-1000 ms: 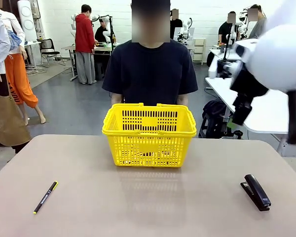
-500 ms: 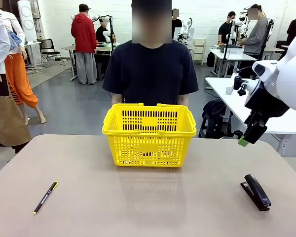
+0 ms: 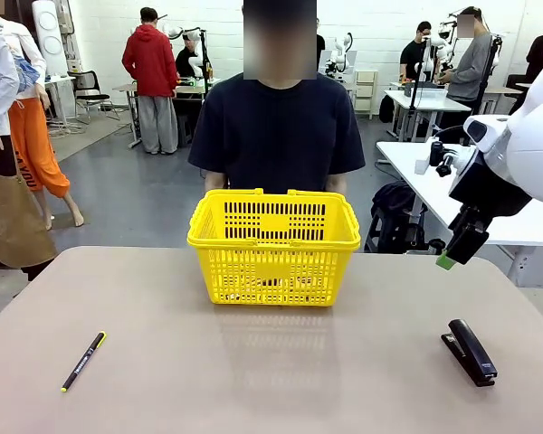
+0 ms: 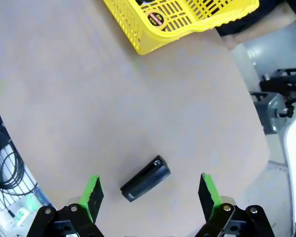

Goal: Place the items the person wants into the basket.
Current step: Pick up the item the person points to and place it in the Market Basket.

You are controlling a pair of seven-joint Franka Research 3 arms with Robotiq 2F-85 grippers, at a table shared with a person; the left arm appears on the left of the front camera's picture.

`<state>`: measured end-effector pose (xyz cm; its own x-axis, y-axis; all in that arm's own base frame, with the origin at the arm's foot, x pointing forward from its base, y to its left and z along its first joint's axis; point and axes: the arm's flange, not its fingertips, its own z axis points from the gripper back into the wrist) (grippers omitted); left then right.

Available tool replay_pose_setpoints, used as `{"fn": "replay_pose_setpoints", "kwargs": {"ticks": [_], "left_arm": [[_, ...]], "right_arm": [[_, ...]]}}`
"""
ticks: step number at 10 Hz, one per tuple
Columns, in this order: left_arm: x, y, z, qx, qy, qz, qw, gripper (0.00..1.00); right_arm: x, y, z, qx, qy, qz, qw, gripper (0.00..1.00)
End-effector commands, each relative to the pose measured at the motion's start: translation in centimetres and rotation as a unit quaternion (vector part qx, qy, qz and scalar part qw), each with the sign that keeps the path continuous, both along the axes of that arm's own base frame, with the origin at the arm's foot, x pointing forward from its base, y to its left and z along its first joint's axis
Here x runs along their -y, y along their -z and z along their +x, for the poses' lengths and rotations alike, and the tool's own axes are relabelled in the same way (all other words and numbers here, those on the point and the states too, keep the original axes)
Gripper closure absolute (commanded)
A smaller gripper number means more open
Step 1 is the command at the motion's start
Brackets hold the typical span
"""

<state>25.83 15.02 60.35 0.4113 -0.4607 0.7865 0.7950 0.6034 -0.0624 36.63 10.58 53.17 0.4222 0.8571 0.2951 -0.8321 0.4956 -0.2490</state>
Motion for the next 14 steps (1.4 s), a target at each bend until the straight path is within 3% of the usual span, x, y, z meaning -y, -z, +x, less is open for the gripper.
{"fn": "replay_pose_setpoints", "kwargs": {"ticks": [1,6,7,8,9,11,12,14], "left_arm": [[-0.1,0.1,0.1,0.011,0.005,-0.003,1.000,0.00],[-0.1,0.1,0.1,0.011,0.005,-0.003,1.000,0.00],[-0.1,0.1,0.1,0.011,0.005,-0.003,1.000,0.00],[-0.1,0.1,0.1,0.011,0.005,-0.003,1.000,0.00],[-0.1,0.1,0.1,0.011,0.005,-0.003,1.000,0.00],[-0.1,0.1,0.1,0.011,0.005,-0.003,1.000,0.00],[-0.1,0.1,0.1,0.011,0.005,-0.003,1.000,0.00],[-0.1,0.1,0.1,0.011,0.005,-0.003,1.000,0.00]], "right_arm": [[0.0,0.1,-0.1,0.001,-0.005,-0.003,1.000,0.00],[0.0,0.0,0.0,0.001,0.000,0.000,1.000,0.00],[2.2,-3.0,-1.6,0.032,0.038,0.067,0.997,0.00],[4.9,-5.8,-3.1,0.032,0.011,0.121,0.992,0.00],[7.1,-7.6,-4.1,0.031,-0.017,0.171,0.985,0.00],[11.6,-10.6,-5.4,0.048,-0.081,0.287,0.953,0.00],[14.1,-11.8,-5.8,0.047,-0.114,0.325,0.938,0.00],[20.1,-12.5,-5.9,0.079,-0.148,0.351,0.921,0.00]]}}
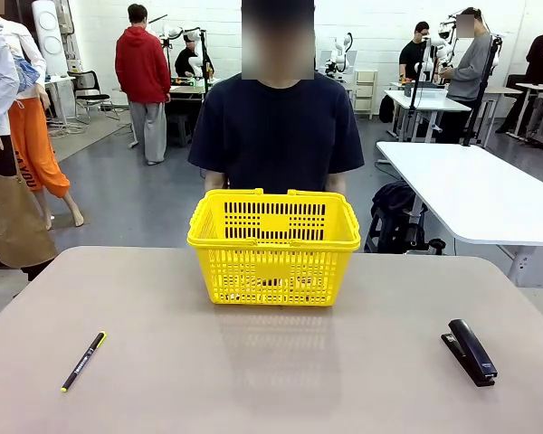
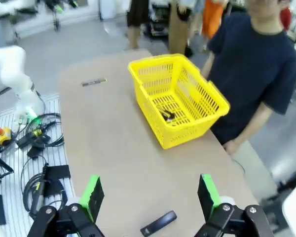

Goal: Place the items the person wants into the basket.
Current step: Pick up the item the person points to and place it in the Market Basket.

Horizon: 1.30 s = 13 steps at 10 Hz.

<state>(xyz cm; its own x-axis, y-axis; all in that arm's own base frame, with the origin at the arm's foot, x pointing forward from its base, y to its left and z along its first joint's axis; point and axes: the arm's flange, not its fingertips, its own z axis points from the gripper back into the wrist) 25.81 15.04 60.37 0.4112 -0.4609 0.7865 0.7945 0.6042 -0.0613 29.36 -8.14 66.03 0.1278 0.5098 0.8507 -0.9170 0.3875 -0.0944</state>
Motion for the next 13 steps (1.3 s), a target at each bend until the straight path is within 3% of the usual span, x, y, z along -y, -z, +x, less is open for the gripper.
{"fn": "replay_pose_setpoints", "kwargs": {"ticks": [1,3,4,9,12,13], "left_arm": [[-0.1,0.1,0.1,0.010,0.006,-0.003,1.000,0.00],[-0.1,0.1,0.1,0.010,0.006,-0.003,1.000,0.00],[-0.1,0.1,0.1,0.010,0.006,-0.003,1.000,0.00],[-0.1,0.1,0.1,0.010,0.006,-0.003,1.000,0.00],[-0.1,0.1,0.1,0.010,0.006,-0.003,1.000,0.00],[-0.1,0.1,0.1,0.010,0.006,-0.003,1.000,0.00]], "right_arm": [[3.7,1.6,1.8,0.023,-0.025,-0.003,0.999,0.00],[6.9,4.6,2.2,0.077,-0.029,-0.054,0.995,0.00],[7.8,5.2,1.8,0.084,-0.032,-0.056,0.994,0.00],[12.2,4.7,-1.7,0.065,-0.040,-0.043,0.996,0.00],[13.1,4.5,-2.6,0.050,-0.005,-0.048,0.998,0.00],[13.1,4.9,-2.7,0.049,-0.026,-0.050,0.997,0.00]]}}
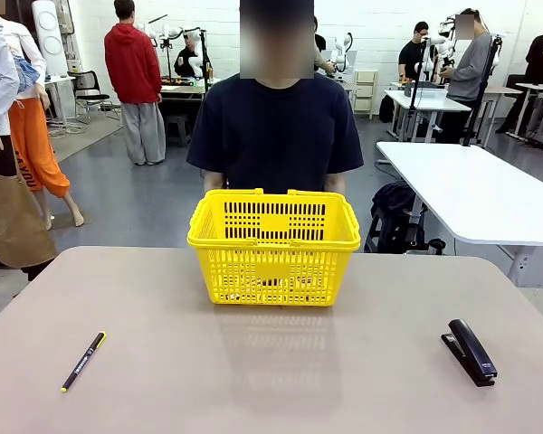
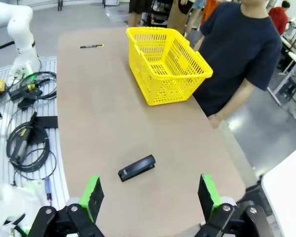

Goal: Place the items the person wants into the basket.
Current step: Pick up the item the person points to and place it in the Market Basket.

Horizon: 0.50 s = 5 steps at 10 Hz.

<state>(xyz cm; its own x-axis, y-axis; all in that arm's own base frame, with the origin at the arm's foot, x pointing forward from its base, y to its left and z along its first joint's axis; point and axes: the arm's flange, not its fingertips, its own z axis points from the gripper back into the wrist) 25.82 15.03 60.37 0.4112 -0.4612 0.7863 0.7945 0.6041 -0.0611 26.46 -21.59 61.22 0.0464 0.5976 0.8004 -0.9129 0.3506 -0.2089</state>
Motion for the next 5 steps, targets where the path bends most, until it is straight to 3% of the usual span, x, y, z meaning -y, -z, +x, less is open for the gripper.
{"fn": "replay_pose_setpoints", "kwargs": {"ticks": [1,5], "left_arm": [[-0.10,0.11,0.06,0.010,0.006,-0.004,1.000,0.00],[-0.10,0.11,0.06,0.010,0.006,-0.004,1.000,0.00]], "right_arm": [[-0.39,0.11,0.16,0.007,-0.015,0.001,1.000,0.00],[-0.39,0.11,0.16,0.007,-0.015,0.001,1.000,0.00]]}}
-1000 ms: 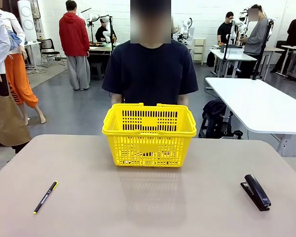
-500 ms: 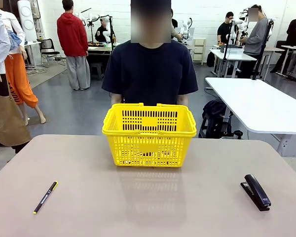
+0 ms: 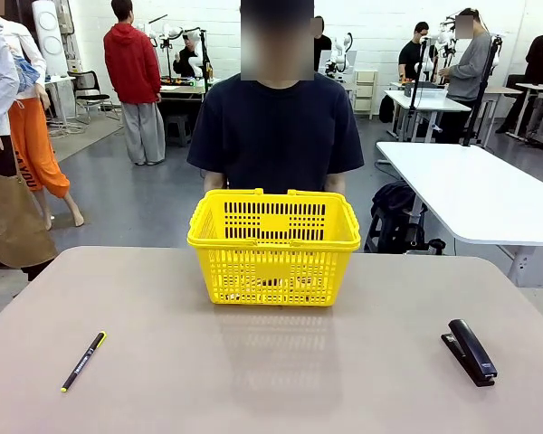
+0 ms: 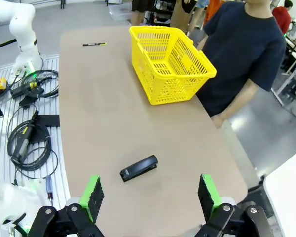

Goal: Place the items the person wants into the basket.
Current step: Pick up the item the person points to and place it in the Market Basket.

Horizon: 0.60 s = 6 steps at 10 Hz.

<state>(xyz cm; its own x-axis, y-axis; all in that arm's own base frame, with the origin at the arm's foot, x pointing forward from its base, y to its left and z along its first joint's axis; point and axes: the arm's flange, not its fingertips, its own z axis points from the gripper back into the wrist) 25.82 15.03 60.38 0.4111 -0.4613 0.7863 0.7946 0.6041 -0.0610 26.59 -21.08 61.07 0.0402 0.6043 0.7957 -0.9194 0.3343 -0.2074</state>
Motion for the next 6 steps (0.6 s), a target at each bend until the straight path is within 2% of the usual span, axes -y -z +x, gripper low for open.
{"fn": "replay_pose_setpoints", "kwargs": {"ticks": [1,6], "left_arm": [[-0.11,0.11,0.06,0.010,0.006,-0.004,1.000,0.00],[-0.11,0.11,0.06,0.010,0.006,-0.004,1.000,0.00]], "right_arm": [[0.12,-0.04,0.03,0.009,-0.007,0.005,1.000,0.00],[0.12,-0.04,0.03,0.009,-0.007,0.005,1.000,0.00]]}}
